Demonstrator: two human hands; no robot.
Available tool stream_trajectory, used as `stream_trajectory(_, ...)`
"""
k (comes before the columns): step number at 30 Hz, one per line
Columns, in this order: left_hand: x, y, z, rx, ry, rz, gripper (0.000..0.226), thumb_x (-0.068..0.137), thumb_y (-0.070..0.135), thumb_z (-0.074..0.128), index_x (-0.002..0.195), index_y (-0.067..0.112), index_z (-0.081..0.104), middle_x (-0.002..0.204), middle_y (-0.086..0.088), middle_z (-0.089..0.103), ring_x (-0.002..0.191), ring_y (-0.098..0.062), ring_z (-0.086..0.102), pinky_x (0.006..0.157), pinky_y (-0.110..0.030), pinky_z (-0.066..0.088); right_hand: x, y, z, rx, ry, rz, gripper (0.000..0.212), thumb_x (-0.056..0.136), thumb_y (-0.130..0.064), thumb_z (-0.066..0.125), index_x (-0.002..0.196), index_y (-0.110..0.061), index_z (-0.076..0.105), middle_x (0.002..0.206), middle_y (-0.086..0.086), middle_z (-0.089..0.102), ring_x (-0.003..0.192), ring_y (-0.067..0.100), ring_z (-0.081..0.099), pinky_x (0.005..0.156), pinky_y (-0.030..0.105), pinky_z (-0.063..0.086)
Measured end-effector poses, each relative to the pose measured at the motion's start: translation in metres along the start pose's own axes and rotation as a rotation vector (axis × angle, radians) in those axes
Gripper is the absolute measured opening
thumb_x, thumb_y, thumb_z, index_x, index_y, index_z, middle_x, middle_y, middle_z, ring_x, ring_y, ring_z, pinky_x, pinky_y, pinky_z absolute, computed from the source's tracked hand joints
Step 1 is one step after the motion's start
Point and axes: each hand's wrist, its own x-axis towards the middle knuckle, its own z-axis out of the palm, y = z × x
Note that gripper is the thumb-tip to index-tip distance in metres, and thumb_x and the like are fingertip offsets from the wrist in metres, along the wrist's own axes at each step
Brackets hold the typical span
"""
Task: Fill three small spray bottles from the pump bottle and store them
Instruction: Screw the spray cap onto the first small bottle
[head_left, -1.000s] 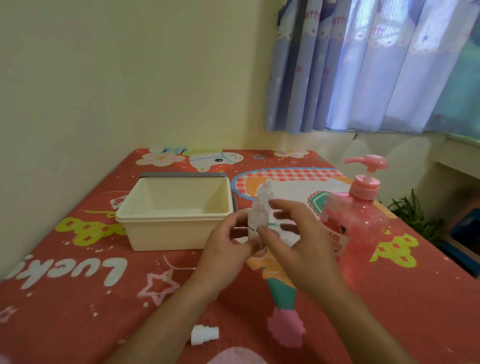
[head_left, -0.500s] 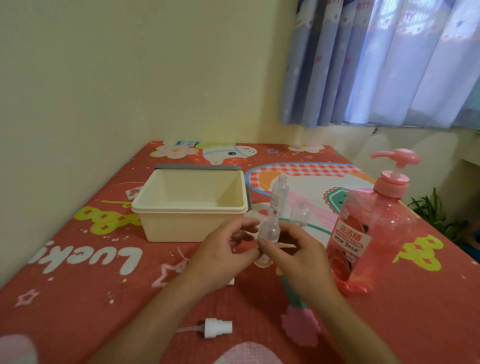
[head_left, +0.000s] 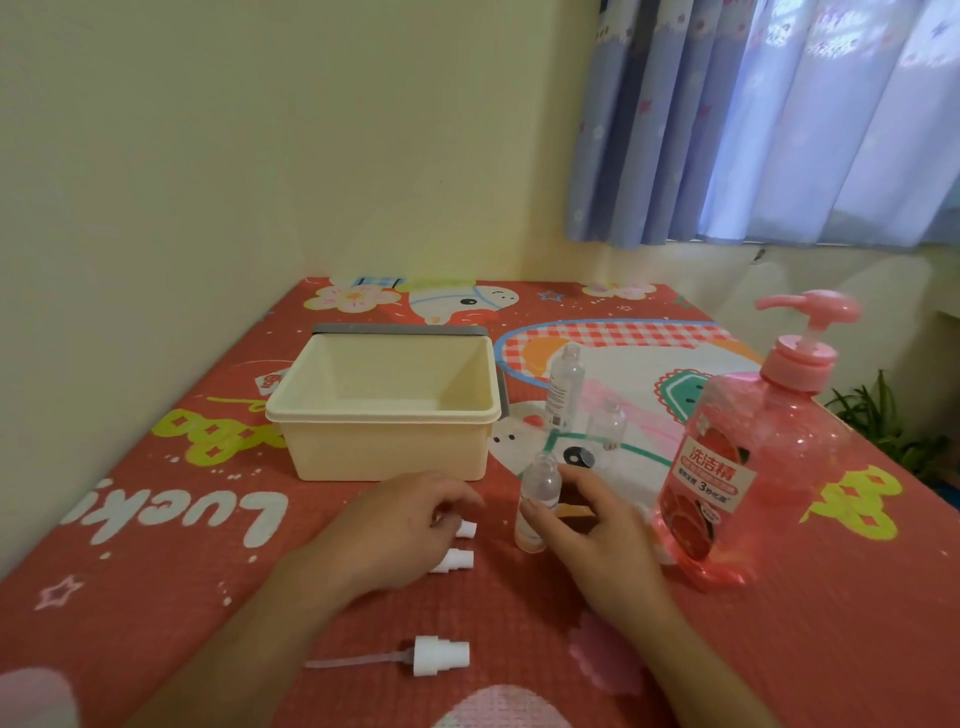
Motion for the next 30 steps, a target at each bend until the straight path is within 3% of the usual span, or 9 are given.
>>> stream_trajectory(4, 0.011, -0.001, -0.003, 0.05, -0.031, -0.027, 0.029, 0.094, 0.026, 0.053, 0.116, 0.042, 0.064, 0.12, 0.025, 0.062, 0.103, 0.005, 0.055, 0.088, -0.016, 0.044, -0.001, 0.001, 0.0, 0.02, -0.012, -0.007, 0.029, 0.087, -0.016, 0.075, 0.1, -0.04, 0.066, 0.094, -0.026, 0.073, 0.084, 0.0, 0.07, 0.068, 0.015, 0.053)
stream_trajectory(10, 0.018, -0.005, -0.005, 0.114, -0.13, -0.027, 0.031, 0.088, 0.03, 0.061, 0.115, 0.043, 0.065, 0.12, 0.025, 0.061, 0.104, 0.002, 0.054, 0.092, -0.024, 0.047, -0.001, 0.004, 0.0, 0.008, -0.016, -0.029, 0.029, 0.087, -0.016, 0.075, 0.102, -0.04, 0.066, 0.095, -0.024, 0.073, 0.084, 0.001, 0.07, 0.069, 0.015, 0.053)
stream_trajectory(14, 0.02, -0.008, -0.002, 0.113, -0.084, -0.001, 0.028, 0.086, 0.03, 0.063, 0.111, 0.043, 0.067, 0.115, 0.025, 0.063, 0.096, 0.005, 0.053, 0.082, -0.018, 0.044, -0.001, 0.005, 0.0, -0.001, -0.013, -0.034, 0.029, 0.087, -0.016, 0.075, 0.102, -0.04, 0.066, 0.096, -0.024, 0.073, 0.084, 0.0, 0.07, 0.069, 0.015, 0.053)
stream_trajectory(18, 0.02, -0.002, -0.003, 0.086, 0.02, 0.037, 0.027, 0.086, 0.032, 0.063, 0.111, 0.043, 0.066, 0.11, 0.024, 0.065, 0.099, 0.003, 0.057, 0.088, -0.025, 0.05, -0.002, 0.004, -0.001, 0.014, -0.021, -0.041, 0.03, 0.088, -0.015, 0.074, 0.101, -0.04, 0.066, 0.095, -0.024, 0.073, 0.083, -0.001, 0.07, 0.069, 0.014, 0.052)
stream_trajectory(21, 0.022, 0.011, -0.012, -0.062, 0.156, 0.118, 0.024, 0.086, 0.033, 0.067, 0.106, 0.045, 0.066, 0.101, 0.029, 0.066, 0.094, 0.005, 0.061, 0.085, -0.026, 0.052, -0.001, 0.005, 0.0, 0.017, -0.016, -0.04, 0.03, 0.088, -0.014, 0.075, 0.101, -0.04, 0.067, 0.094, -0.022, 0.074, 0.082, 0.0, 0.071, 0.068, 0.014, 0.052)
stream_trajectory(25, 0.02, 0.043, -0.031, -0.447, 0.377, 0.264, 0.035, 0.086, 0.017, 0.071, 0.107, 0.044, 0.064, 0.098, 0.02, 0.069, 0.092, 0.006, 0.062, 0.072, -0.012, 0.051, -0.001, 0.008, 0.0, 0.012, -0.017, -0.035, 0.03, 0.088, -0.015, 0.075, 0.103, -0.039, 0.067, 0.096, -0.019, 0.074, 0.085, 0.002, 0.071, 0.07, 0.015, 0.053)
stream_trajectory(30, 0.022, 0.069, -0.05, -0.938, 0.52, 0.373, 0.032, 0.087, 0.004, 0.066, 0.107, 0.028, 0.066, 0.095, 0.015, 0.07, 0.093, -0.006, 0.067, 0.08, -0.03, 0.058, -0.001, 0.009, -0.001, -0.016, -0.019, -0.027, 0.028, 0.088, -0.02, 0.075, 0.105, -0.041, 0.067, 0.098, -0.023, 0.072, 0.089, 0.0, 0.069, 0.072, 0.015, 0.053)
